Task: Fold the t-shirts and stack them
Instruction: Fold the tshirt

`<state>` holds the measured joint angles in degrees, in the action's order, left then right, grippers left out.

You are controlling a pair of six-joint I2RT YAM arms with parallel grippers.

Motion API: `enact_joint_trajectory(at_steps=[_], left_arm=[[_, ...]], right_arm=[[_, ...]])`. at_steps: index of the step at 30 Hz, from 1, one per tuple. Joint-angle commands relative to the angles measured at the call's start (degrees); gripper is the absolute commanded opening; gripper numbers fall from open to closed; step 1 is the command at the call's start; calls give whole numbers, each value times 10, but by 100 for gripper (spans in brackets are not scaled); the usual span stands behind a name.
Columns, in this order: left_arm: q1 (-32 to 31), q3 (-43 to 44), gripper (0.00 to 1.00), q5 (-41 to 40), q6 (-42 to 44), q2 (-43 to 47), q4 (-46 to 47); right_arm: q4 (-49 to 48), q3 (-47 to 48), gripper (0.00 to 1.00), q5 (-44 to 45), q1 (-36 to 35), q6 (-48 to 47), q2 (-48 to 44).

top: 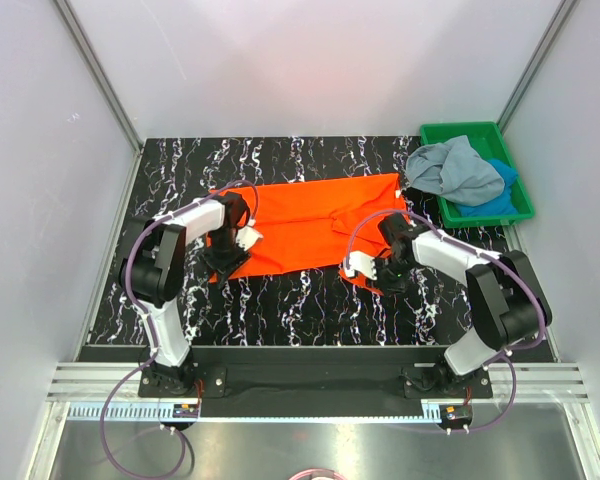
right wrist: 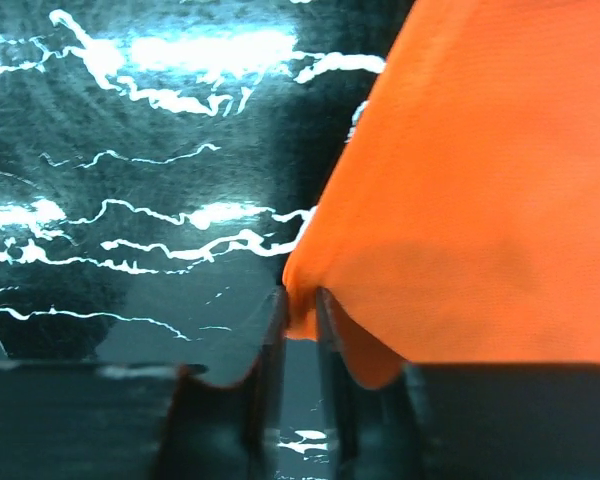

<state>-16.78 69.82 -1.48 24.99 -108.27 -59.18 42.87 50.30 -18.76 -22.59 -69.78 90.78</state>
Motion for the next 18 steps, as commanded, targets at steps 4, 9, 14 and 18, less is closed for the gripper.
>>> enact_joint_trajectory(at_steps=[4,9,14,18], left_arm=[[-1,14,32,11,1,-3,-16],[-1,18,16,29,1,-4,-19],[-1,44,0,20,10,15,-30],[0,78,0,-4,23,37,-33]], right_arm=[[8,22,7,9,-7,10,15],[17,36,0,14,-7,22,-1],[40,85,0,24,-7,50,-42],[52,156,0,29,-7,72,-84]])
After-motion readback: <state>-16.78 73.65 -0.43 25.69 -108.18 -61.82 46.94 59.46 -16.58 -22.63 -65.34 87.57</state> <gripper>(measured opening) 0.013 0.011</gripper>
